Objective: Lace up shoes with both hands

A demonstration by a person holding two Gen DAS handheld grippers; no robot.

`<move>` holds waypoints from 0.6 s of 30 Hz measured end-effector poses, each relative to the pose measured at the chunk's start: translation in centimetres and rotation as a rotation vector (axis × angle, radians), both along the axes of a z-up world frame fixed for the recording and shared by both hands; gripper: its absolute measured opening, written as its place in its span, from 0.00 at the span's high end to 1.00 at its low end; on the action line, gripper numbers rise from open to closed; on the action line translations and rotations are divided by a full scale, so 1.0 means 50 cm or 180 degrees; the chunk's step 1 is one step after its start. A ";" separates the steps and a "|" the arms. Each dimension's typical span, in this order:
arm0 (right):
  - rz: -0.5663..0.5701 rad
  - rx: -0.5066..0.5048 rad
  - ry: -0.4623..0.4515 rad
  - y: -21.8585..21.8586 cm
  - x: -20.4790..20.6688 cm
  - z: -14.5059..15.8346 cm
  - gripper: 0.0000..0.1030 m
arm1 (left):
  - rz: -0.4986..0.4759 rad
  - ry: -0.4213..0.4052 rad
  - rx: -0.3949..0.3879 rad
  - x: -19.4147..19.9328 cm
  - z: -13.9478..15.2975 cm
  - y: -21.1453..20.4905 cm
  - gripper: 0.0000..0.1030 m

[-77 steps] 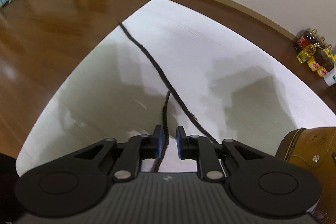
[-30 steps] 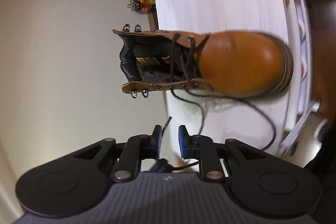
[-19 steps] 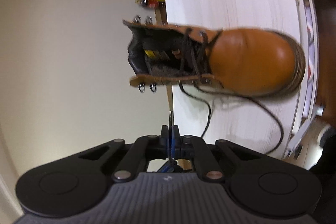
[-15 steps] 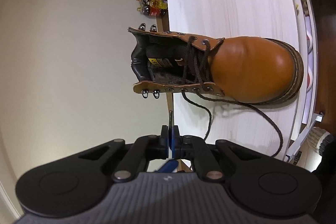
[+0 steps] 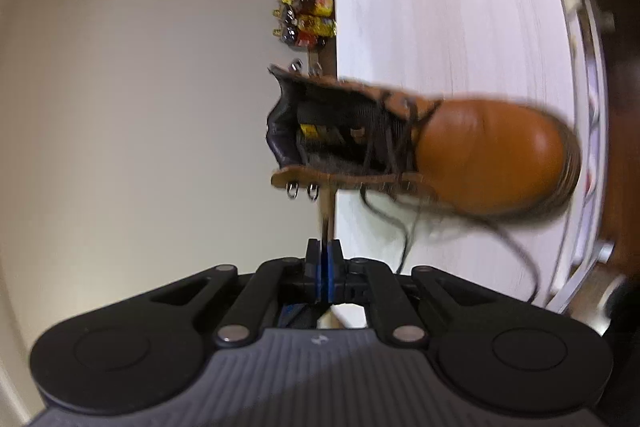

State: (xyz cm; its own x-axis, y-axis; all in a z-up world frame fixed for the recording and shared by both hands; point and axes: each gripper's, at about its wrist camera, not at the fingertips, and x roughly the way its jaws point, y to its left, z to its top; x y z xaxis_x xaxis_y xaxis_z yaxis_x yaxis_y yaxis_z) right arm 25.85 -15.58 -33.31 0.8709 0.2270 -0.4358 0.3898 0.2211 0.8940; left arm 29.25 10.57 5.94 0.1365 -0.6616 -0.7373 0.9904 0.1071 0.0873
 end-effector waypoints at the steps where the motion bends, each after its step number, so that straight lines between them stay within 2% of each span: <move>1: 0.0004 -0.0220 0.0053 -0.007 0.001 0.011 0.88 | 0.0037 -0.0061 0.0049 0.003 -0.001 -0.012 0.97; 2: 0.0027 -0.0445 0.0129 -0.012 0.005 0.021 0.88 | 0.0081 -0.0125 0.0110 0.006 -0.002 -0.027 0.97; 4: 0.0181 -0.1151 0.0357 -0.026 0.029 0.046 0.88 | 0.0171 -0.0255 0.0233 0.012 -0.006 -0.057 0.97; 6: 0.0391 -0.1662 0.0458 -0.037 0.064 0.056 0.88 | 0.0261 -0.0385 0.0356 0.019 -0.009 -0.087 0.97; 9: 0.0717 -0.2157 0.0506 -0.052 0.122 0.055 0.87 | 0.0401 -0.0533 0.0538 0.029 -0.015 -0.130 0.97; 13: 0.0993 -0.2405 0.0443 -0.067 0.171 0.047 0.87 | 0.0583 -0.0516 0.0791 0.044 -0.033 -0.176 0.97; 18: 0.1199 -0.2379 0.0375 -0.072 0.210 0.022 0.87 | 0.0695 -0.0541 0.1084 0.057 -0.054 -0.215 0.97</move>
State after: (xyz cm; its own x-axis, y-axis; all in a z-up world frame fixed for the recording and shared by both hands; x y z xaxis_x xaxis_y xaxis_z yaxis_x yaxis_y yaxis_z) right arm 36.36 -19.18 -32.21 0.7344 0.1089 -0.6699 0.2529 0.8721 0.4190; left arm 32.10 -0.17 3.23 0.3844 -0.3267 -0.8634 0.9162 0.2494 0.3136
